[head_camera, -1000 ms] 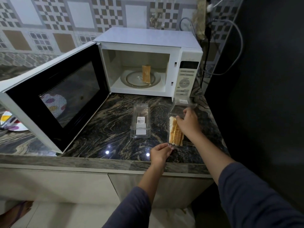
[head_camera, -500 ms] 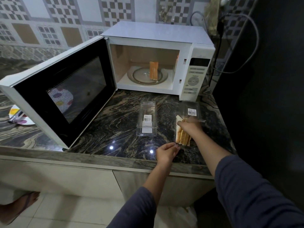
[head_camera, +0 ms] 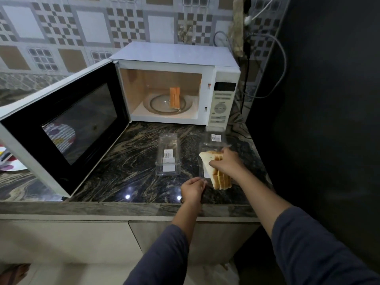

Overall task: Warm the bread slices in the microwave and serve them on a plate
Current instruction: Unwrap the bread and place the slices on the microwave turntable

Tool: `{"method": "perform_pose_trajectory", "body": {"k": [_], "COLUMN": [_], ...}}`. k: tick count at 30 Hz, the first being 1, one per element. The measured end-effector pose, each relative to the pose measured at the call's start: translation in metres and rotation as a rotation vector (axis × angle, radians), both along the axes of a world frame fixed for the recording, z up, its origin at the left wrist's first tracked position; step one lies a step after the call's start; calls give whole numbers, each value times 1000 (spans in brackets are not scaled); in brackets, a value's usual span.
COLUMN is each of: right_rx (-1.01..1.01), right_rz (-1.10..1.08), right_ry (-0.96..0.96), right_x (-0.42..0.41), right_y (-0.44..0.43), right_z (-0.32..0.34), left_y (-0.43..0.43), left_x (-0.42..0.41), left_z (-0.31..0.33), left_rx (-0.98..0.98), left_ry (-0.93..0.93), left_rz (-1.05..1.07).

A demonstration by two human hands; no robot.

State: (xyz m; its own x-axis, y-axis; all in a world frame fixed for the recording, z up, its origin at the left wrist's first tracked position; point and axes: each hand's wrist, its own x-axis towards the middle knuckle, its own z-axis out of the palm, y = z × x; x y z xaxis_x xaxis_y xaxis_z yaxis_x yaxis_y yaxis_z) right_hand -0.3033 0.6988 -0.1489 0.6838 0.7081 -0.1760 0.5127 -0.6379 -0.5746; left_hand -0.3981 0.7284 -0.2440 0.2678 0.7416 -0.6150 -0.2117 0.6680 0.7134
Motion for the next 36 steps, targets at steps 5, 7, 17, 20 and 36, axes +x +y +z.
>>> {"method": "perform_pose_trajectory", "body": {"k": [5,7,17,20,36], "right_rx": [26,31,-10,30,223], "right_rz": [-18,-28,-149,-180,-145], "right_ry": [36,43,30,9,-95], "right_x": [2,6,30,33,-3], "right_y": [-35,-52,-94,-90,55], "right_z": [-11,-14,-7,5,60], "left_y": [-2,-5,-15,-8,102], "left_x": [4,3,-30,-61,-132], "left_z": [-2,0,-9,-19,-16], "left_rx": [158,250,913,1132,1195], "left_ry": [181,247,760,972,1190], "left_rz": [-35,-63,-384,-462,-618]}}
